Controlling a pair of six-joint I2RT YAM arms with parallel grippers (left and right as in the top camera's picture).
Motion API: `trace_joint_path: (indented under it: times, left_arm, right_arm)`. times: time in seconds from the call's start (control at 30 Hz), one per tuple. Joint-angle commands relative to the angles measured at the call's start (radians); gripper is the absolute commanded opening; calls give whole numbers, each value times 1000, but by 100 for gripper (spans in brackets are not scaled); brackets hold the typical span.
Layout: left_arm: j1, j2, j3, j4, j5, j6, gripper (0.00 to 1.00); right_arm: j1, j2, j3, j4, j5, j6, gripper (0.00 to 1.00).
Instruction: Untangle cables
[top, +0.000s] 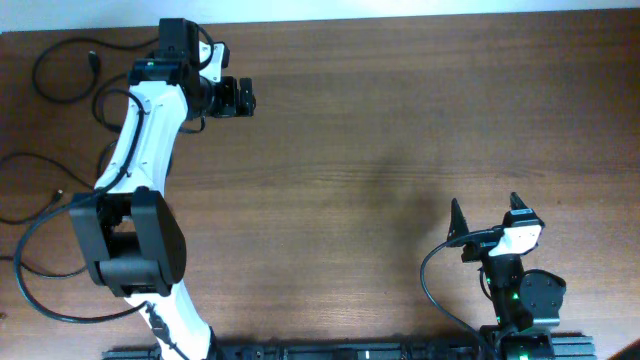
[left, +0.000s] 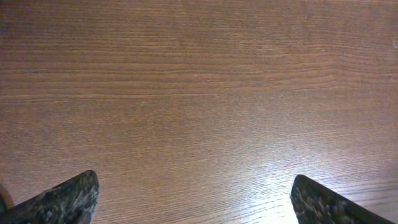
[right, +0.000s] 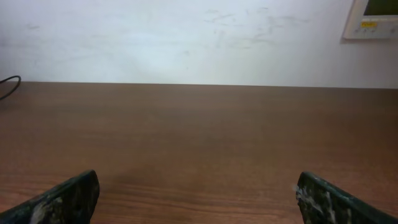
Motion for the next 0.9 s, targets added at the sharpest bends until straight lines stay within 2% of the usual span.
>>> trace_joint_path:
  times: [0.0, 0.33, 0.53, 0.87]
  left_arm:
    - [0, -17, 16, -1, 9, -10, 99]
    - [0, -18, 16, -1, 9, -10, 99]
    - [0, -17, 16, -1, 9, -10, 99]
    - [0, -17, 16, -1, 9, -10, 99]
  right_arm:
    - [5, -12, -11, -1, 30, 5, 99]
    - [5, -12, -11, -4, 38, 19, 98]
    - [5, -12, -11, -4, 37, -39, 98]
    - [5, -12, -11, -1, 37, -40, 98]
